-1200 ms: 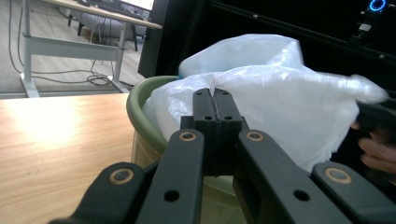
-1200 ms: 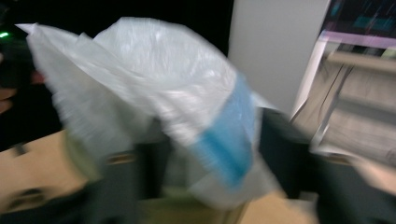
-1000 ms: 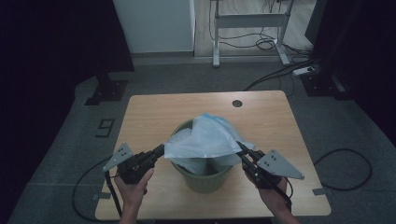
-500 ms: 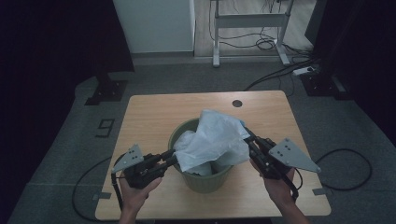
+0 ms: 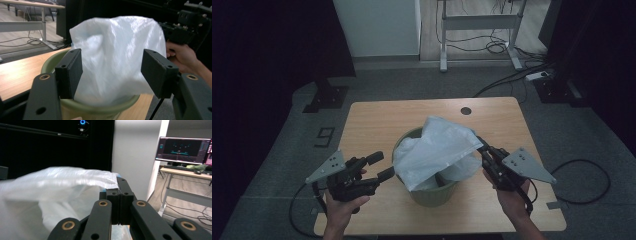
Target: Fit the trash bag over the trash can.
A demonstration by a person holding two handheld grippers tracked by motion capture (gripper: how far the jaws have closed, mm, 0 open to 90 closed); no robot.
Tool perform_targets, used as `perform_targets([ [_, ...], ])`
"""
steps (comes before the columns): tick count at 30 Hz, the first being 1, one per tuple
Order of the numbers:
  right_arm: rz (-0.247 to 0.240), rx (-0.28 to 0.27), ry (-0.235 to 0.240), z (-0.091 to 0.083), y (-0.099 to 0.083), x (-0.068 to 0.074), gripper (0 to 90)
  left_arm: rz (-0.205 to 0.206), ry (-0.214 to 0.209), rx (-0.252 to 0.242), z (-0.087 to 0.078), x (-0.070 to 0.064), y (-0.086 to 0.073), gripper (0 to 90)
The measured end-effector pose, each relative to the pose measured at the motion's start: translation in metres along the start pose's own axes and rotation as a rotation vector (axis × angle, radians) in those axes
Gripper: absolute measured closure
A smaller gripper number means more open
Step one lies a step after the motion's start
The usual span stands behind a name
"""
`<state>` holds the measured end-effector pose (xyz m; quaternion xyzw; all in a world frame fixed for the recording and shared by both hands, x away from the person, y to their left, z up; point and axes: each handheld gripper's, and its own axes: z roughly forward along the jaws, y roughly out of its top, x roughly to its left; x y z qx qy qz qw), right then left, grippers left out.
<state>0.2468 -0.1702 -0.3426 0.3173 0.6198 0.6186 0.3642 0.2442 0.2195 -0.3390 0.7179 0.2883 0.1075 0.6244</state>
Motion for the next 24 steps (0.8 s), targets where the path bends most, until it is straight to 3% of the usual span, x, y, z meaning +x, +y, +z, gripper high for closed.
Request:
perform_targets([
  [4,-0.008,0.004,0.028,0.001,-0.001,0.006,88.6,0.0,0.001,0.029,0.017,0.001,0.007,33.7],
  [8,-0.038,0.012,0.075,0.005,-0.007,0.023,88.6,0.003,-0.008,0.073,0.034,0.002,0.013,33.2],
  [12,-0.059,0.015,0.105,0.006,-0.011,0.031,88.6,-0.038,-0.031,0.097,0.049,0.012,0.014,34.6],
  [13,-0.063,0.017,0.112,0.007,-0.013,0.033,88.6,-0.04,-0.047,0.106,0.053,0.014,0.014,37.2],
  [15,-0.064,0.019,0.118,0.008,-0.015,0.037,88.6,-0.026,-0.067,0.127,0.059,0.014,0.014,51.7],
  [16,-0.064,0.019,0.118,0.008,-0.015,0.037,88.6,-0.014,-0.073,0.14,0.063,0.013,0.014,51.7],
  [17,-0.066,0.019,0.118,0.009,-0.014,0.037,88.6,0.001,-0.071,0.152,0.065,0.011,0.014,57.7],
  [18,-0.066,0.017,0.114,0.008,-0.014,0.035,88.6,0.011,-0.068,0.158,0.067,0.01,0.014,71.2],
  [19,-0.066,0.017,0.114,0.008,-0.014,0.035,88.6,0.018,-0.072,0.156,0.068,0.009,0.013,71.2],
  [20,-0.067,0.017,0.108,0.007,-0.014,0.034,88.5,0.033,-0.08,0.142,0.069,0.007,0.013,82.0],
  [21,-0.065,0.017,0.106,0.006,-0.014,0.033,88.5,0.039,-0.082,0.128,0.068,0.006,0.012,86.5],
  [24,-0.058,0.017,0.1,0.004,-0.015,0.03,87.8,0.051,-0.064,0.085,0.066,0.005,0.01,89.7],
])
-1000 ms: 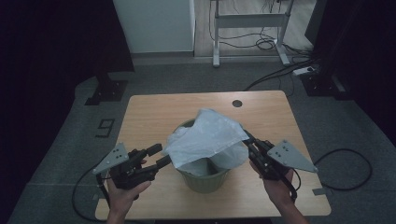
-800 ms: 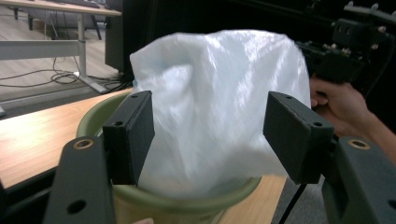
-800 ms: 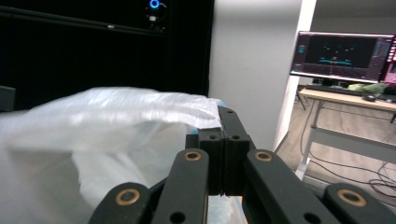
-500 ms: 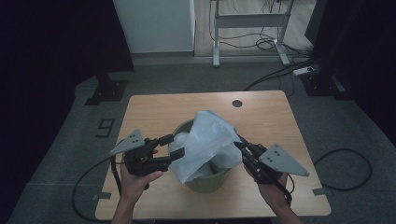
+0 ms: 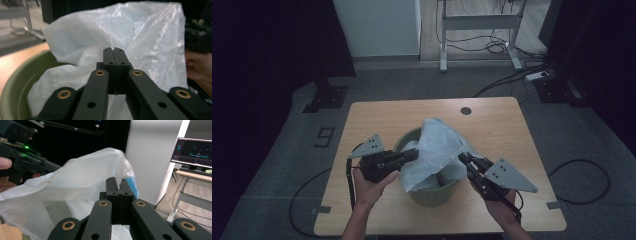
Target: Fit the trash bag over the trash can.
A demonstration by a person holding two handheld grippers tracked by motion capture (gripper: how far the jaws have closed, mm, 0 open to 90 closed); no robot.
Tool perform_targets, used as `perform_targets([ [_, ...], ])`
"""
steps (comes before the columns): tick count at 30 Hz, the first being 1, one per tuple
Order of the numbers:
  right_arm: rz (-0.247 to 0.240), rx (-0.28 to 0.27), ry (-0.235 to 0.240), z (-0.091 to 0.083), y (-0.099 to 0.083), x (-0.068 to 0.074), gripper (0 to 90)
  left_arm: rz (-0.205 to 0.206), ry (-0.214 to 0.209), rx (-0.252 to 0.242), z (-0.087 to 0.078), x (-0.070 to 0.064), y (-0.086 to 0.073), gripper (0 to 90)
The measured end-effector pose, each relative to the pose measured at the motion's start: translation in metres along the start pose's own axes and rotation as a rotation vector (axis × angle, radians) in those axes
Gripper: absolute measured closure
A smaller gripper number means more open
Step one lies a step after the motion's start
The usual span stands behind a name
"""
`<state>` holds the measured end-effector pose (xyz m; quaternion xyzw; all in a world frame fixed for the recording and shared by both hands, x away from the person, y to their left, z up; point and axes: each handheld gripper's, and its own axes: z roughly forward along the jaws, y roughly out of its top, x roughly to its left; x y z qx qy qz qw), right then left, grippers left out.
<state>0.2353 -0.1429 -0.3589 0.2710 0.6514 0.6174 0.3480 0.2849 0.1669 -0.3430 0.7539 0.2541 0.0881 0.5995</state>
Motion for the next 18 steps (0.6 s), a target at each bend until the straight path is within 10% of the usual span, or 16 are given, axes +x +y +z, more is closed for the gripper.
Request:
perform_targets([
  [7,0.066,0.014,0.0,-0.011,-0.012,-0.006,70.0,0.008,0.011,-0.133,-0.018,-0.002,-0.013,89.9],
  [18,0.103,0.014,0.016,-0.012,-0.01,-0.006,53.1,0.014,0.005,-0.158,-0.023,-0.001,-0.021,89.9],
])
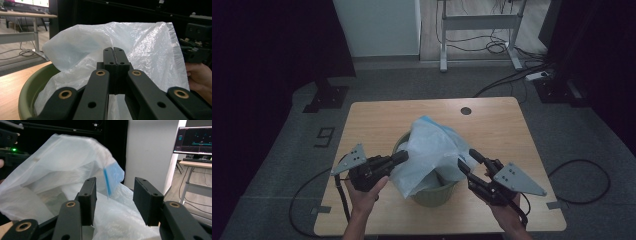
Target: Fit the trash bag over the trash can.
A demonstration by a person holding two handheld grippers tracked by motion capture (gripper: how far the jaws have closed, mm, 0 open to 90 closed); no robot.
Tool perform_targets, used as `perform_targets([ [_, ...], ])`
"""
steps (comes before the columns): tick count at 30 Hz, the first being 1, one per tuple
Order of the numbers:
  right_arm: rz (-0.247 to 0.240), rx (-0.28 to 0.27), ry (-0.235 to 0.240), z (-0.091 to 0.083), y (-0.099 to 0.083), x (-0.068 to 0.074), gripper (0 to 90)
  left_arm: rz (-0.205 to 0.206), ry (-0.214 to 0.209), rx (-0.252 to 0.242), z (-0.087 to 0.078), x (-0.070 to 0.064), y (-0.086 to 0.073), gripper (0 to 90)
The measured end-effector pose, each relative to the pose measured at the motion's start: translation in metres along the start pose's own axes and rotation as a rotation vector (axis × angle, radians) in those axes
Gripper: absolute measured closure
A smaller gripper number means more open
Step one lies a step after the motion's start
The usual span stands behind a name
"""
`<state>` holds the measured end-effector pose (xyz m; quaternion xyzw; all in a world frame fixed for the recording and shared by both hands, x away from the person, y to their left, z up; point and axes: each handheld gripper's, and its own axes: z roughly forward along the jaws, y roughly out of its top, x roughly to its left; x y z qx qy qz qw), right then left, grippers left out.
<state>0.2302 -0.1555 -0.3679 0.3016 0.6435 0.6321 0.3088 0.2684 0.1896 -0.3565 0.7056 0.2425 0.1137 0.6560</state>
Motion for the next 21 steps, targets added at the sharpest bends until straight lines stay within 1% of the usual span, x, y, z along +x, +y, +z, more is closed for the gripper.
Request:
perform_targets([
  [1,0.007,0.014,0.01,0.005,0.001,-0.002,57.2,0.007,-0.002,-0.003,0.0,-0.001,0.0,89.9],
  [2,0.003,0.019,0.018,0.007,0.001,-0.003,61.5,0.012,-0.004,-0.005,0.0,-0.001,0.0,89.9],
  [3,0.003,0.019,0.018,0.007,0.001,-0.003,61.5,0.012,-0.004,-0.005,0.0,-0.001,0.0,89.9],
  [5,-0.008,0.018,0.03,0.012,0.002,-0.004,75.2,0.032,-0.009,-0.007,0.001,-0.003,-0.001,89.9],
  [6,-0.012,0.016,0.031,0.013,0.002,-0.005,80.9,0.048,-0.012,-0.006,0.002,-0.004,-0.001,89.9],
  [7,-0.01,0.012,0.022,0.015,0.005,-0.008,88.5,0.063,-0.013,-0.004,0.003,-0.005,-0.002,89.9],
  [11,0.006,-0.002,-0.002,0.018,0.01,-0.013,88.9,0.104,0.014,0.025,0.011,-0.006,-0.003,89.9],
  [12,0.009,-0.018,-0.02,0.017,0.014,-0.016,88.9,0.111,0.022,0.033,0.014,-0.005,-0.003,89.9],
  [13,0.009,-0.018,-0.02,0.017,0.014,-0.016,88.9,0.118,0.032,0.039,0.017,-0.004,-0.002,89.9],
  [14,0.012,-0.037,-0.03,0.015,0.021,-0.018,88.9,0.123,0.046,0.047,0.023,-0.002,0.0,89.9],
  [15,0.012,-0.037,-0.03,0.015,0.021,-0.018,88.9,0.123,0.046,0.047,0.023,-0.002,0.0,89.9],
  [17,0.01,-0.062,-0.042,0.013,0.03,-0.019,88.9,0.133,0.062,0.057,0.032,0.0,0.004,89.9],
  [18,0.012,-0.07,-0.044,0.012,0.033,-0.02,88.9,0.133,0.062,0.057,0.032,0.0,0.004,89.9],
  [20,0.01,-0.081,-0.043,0.011,0.037,-0.02,88.9,0.132,0.056,0.066,0.038,0.001,0.007,89.9],
  [21,0.01,-0.081,-0.043,0.011,0.037,-0.02,88.9,0.132,0.056,0.066,0.038,0.001,0.007,89.8],
])
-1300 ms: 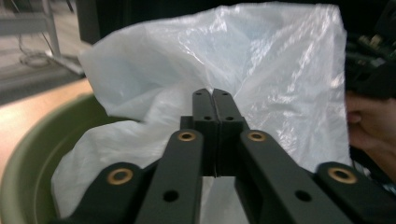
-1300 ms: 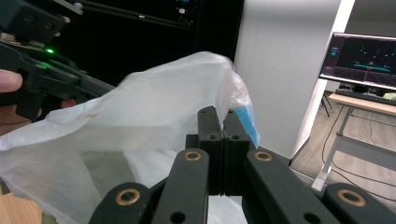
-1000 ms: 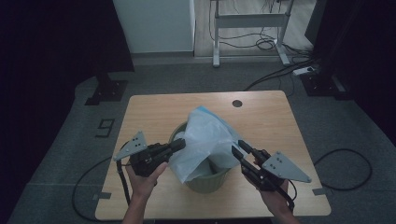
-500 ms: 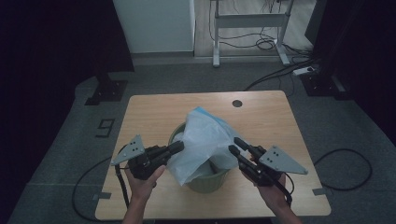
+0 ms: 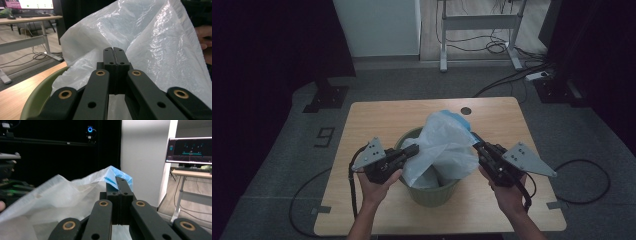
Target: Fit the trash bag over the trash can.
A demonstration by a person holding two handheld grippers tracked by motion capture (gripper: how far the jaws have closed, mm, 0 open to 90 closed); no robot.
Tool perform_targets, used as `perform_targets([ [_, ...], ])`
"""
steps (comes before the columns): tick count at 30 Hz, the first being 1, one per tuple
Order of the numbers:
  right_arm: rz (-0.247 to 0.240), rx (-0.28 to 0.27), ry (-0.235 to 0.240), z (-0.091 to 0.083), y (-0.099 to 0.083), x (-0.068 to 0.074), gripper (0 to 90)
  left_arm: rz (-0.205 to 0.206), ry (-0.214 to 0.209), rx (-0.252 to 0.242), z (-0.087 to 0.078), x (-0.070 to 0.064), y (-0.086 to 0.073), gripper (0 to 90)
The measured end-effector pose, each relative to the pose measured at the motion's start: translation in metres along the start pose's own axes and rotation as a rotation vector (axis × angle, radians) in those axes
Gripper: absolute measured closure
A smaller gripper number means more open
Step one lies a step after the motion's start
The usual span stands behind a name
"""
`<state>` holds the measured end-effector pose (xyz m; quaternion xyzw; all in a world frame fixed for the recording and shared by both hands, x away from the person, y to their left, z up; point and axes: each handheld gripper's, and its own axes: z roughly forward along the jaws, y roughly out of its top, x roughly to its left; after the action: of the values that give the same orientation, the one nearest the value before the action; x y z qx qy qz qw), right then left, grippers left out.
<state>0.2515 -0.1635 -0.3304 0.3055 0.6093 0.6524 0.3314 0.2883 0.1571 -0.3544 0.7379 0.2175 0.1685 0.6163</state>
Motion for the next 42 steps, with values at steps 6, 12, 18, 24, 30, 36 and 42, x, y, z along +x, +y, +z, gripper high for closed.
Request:
perform_targets([
  [6,-0.013,0.013,0.0,0.0,-0.002,0.002,88.9,-0.051,0.004,-0.017,-0.018,-0.001,-0.001,62.7],
  [12,-0.011,0.025,-0.001,0.0,-0.006,0.002,88.9,-0.066,-0.028,-0.016,-0.045,-0.013,0.0,47.2],
  [18,-0.017,0.028,0.004,0.002,-0.005,0.005,88.9,-0.059,-0.045,0.011,-0.054,-0.034,-0.01,35.6],
  [24,-0.012,0.031,0.001,0.002,-0.005,0.005,88.9,-0.03,0.006,0.051,-0.051,-0.047,-0.02,30.2],
  [30,-0.013,0.032,0.009,0.002,-0.005,0.007,88.9,0.063,0.107,0.164,-0.031,-0.049,-0.025,72.3],
  [36,-0.017,0.019,0.031,0.004,-0.001,0.012,88.9,0.048,0.151,0.285,-0.002,-0.04,-0.021,80.7],
  [42,-0.023,0.016,0.063,0.004,-0.001,0.02,88.9,0.016,0.129,0.321,0.012,-0.035,-0.018,75.8],
])
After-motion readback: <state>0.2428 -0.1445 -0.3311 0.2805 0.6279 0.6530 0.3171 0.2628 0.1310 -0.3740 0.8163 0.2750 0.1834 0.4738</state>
